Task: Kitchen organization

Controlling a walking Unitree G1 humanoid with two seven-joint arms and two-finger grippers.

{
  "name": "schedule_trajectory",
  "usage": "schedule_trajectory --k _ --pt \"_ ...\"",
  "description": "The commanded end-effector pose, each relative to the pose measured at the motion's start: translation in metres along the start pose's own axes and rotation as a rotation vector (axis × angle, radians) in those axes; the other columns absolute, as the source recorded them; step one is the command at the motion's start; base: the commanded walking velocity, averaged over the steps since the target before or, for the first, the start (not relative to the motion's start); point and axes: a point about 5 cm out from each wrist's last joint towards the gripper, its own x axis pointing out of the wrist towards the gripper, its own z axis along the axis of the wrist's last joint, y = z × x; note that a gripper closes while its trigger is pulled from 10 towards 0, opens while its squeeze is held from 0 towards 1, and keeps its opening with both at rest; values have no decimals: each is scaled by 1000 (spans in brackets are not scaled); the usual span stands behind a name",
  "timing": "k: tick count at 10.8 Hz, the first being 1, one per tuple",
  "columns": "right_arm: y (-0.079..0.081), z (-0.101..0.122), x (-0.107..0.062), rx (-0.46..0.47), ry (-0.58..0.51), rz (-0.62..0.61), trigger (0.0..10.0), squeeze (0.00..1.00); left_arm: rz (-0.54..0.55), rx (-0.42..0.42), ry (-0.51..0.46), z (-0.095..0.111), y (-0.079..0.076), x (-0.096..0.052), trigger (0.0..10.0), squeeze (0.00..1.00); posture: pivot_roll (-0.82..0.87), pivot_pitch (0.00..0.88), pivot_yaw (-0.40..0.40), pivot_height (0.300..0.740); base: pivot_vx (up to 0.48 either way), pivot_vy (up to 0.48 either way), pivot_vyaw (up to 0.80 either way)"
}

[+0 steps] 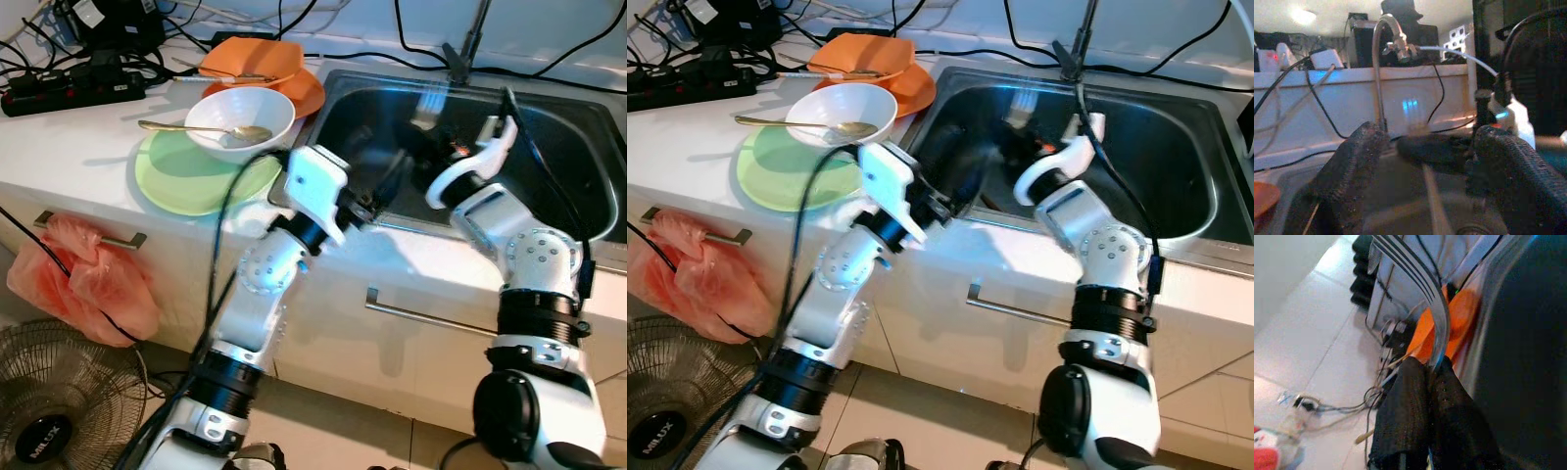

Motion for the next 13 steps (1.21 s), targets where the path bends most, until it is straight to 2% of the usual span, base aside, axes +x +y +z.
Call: schedule_trajectory --k 1,4,7,8,9,10,12,13 --pt "4 2 4 -21 -11 2 0 0 3 2 1 2 1 -2 10000 1000 145 93 17 740 0 0 0" --pt "0 1 5 -51 -33 -19 0 0 1 -1 18 1 1 -3 10000 1000 148 92 19 740 0 0 0" --pt "-16 14 4 -334 -84 -104 0 0 -6 -6 60 -3 3 -10 10000 1000 155 90 19 740 0 0 0" --pt "-25 23 1 -515 -105 -152 0 0 -13 -12 86 -5 3 -14 10000 1000 160 89 18 740 0 0 0" --pt "-27 26 1 -549 -114 -161 0 0 -14 -13 97 -6 3 -15 10000 1000 167 89 18 740 0 0 0" --pt "-28 31 1 -647 -120 -164 0 0 -21 -19 116 -8 3 -17 10000 1000 169 89 17 740 0 0 0" --pt "-31 32 1 -899 -78 -140 0 0 -69 -49 184 -13 3 -23 10000 1000 173 90 19 740 0 0 0" --pt "-34 29 1 -955 -44 -136 0 0 -91 -69 208 -14 3 -23 10000 1000 173 91 20 740 0 0 0"
